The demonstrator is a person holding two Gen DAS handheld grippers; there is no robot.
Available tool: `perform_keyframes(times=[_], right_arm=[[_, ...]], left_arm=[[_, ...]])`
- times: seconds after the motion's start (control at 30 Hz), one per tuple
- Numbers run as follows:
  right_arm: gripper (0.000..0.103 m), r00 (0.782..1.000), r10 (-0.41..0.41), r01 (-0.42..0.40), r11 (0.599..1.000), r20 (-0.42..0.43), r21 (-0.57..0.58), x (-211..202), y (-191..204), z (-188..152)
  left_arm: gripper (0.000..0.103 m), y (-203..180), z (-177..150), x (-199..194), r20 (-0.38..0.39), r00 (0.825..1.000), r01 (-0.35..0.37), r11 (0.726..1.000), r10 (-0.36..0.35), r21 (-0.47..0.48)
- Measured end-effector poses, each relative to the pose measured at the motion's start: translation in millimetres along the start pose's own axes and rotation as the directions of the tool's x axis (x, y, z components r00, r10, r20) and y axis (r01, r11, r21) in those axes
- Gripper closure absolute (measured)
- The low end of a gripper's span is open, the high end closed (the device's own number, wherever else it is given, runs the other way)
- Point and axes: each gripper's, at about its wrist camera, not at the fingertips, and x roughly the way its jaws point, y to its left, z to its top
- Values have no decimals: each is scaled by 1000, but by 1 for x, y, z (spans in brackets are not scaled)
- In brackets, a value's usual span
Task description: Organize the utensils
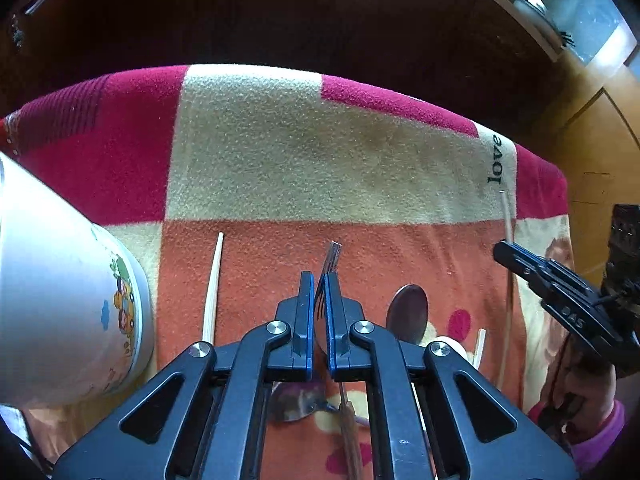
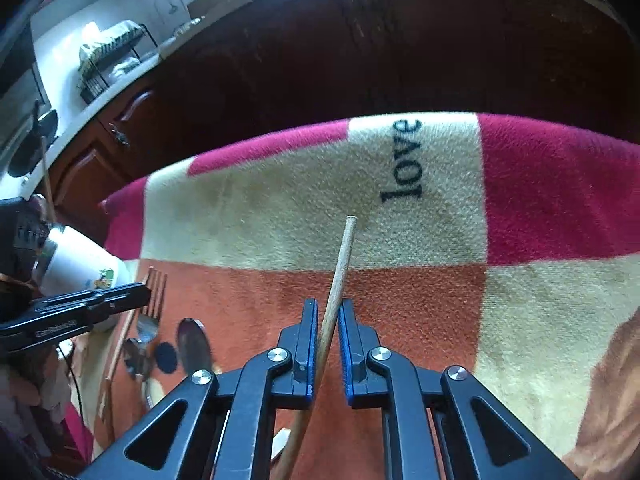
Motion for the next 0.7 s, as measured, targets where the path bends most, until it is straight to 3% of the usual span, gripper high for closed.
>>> perform_keyframes(times=[0.37, 0.7], right_arm=[[97, 988, 79, -71, 995, 130, -69, -76, 28, -7], [98, 976, 103, -70, 983, 192, -170, -120, 71, -12]], left_arm=[[100, -14, -30, -72, 125, 988, 88, 995, -93, 45], [101, -17, -64, -131, 200, 968, 140, 988, -150, 65]])
